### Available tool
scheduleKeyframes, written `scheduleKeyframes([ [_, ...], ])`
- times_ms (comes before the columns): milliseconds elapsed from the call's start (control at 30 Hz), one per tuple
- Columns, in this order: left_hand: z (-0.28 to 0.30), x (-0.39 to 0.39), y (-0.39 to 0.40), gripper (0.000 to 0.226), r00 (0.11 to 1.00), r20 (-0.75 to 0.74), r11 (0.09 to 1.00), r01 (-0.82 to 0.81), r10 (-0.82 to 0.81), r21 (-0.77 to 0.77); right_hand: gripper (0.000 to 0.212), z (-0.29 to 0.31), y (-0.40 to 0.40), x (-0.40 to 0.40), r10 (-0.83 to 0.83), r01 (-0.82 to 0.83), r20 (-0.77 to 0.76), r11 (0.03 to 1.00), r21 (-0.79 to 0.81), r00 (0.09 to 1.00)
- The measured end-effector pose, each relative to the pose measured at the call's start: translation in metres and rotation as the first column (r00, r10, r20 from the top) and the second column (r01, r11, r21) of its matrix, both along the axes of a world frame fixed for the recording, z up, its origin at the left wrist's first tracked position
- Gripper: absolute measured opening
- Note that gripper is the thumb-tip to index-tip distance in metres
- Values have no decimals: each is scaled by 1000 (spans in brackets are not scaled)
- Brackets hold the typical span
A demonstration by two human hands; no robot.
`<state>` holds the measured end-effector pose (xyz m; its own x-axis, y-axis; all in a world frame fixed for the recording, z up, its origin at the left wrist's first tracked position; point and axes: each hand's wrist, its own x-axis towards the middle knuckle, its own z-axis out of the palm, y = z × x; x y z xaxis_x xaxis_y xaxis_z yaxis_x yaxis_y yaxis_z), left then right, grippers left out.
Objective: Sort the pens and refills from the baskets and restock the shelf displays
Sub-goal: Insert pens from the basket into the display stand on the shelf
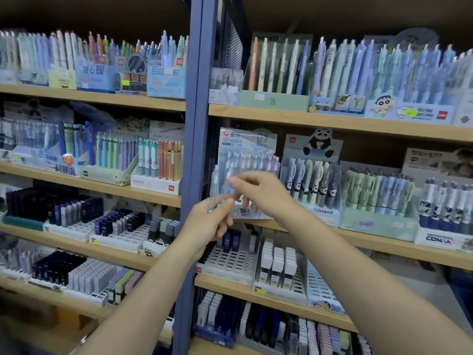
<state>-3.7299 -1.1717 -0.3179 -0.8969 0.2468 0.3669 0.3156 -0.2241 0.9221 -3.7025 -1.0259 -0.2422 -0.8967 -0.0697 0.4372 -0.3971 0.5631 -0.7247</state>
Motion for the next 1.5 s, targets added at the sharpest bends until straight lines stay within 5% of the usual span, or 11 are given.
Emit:
scheduleKeyframes([
  [433,0,11,35,23,998,48,999,-40,41,-17,22,4,53,10,6,-5,3,924,-382,1000],
  [700,-5,-2,27,17,948,80,951,-309,309,-3,17,10,53,-2,-126,63,-115,896,-440,985],
  [1100,-12,-26,17,33,877,79,879,-467,474,-95,20,20,42,-41,-283,267,-199,958,-103,938],
  [1500,-13,-31,13,35,877,58,874,-466,477,-140,26,21,28,-58,-298,302,-52,935,186,953],
])
